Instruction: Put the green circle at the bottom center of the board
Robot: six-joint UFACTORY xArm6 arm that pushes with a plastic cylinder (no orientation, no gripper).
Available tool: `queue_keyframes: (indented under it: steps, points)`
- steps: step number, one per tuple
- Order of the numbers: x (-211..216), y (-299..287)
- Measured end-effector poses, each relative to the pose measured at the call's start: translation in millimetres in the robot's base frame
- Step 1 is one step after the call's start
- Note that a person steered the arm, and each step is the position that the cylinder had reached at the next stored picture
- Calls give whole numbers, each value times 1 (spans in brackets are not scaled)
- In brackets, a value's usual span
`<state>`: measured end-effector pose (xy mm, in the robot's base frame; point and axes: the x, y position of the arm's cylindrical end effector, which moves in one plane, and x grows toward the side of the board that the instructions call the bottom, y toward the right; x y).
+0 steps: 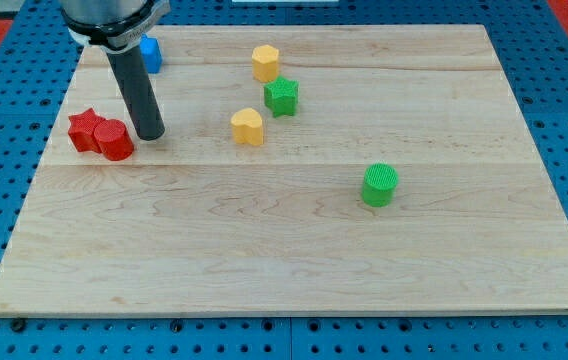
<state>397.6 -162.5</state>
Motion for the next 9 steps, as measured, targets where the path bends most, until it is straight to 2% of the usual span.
queue_keyframes:
  steps: [1, 2, 3, 4, 5, 6, 7, 8, 9]
  points:
    - [0, 0]
    - [28, 37]
    - [50, 95]
    - [49, 208]
    - [61, 279]
    - [87, 235]
    - [77, 300]
    - [89, 339]
    - [126, 357]
